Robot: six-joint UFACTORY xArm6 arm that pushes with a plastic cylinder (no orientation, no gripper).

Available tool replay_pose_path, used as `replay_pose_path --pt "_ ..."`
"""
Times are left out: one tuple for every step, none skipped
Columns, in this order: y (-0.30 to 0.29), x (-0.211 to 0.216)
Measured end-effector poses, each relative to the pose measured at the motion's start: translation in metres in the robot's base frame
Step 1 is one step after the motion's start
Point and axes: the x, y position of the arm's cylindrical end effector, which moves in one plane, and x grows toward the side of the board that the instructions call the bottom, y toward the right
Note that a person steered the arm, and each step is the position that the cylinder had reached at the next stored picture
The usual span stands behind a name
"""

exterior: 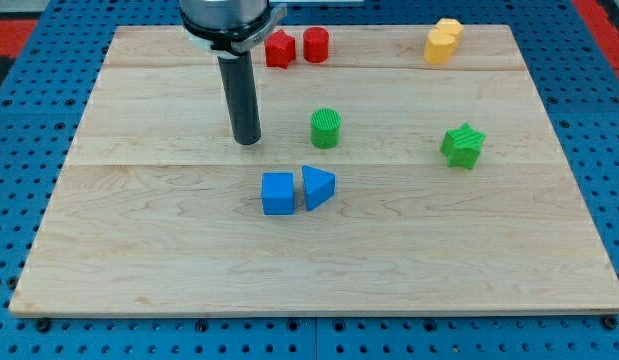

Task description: Slide the green circle diagonally towards the top left side of the green star

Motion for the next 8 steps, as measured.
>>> replay_pose_path --pt "0.006 -0.002" --pt "0.023 -0.008" --pt "0.039 -0.013" --pt "0.052 -0.014" --pt "0.068 -0.014" --pt "0.087 -0.014" --pt "0.104 -0.014" --pt "0.120 -0.014"
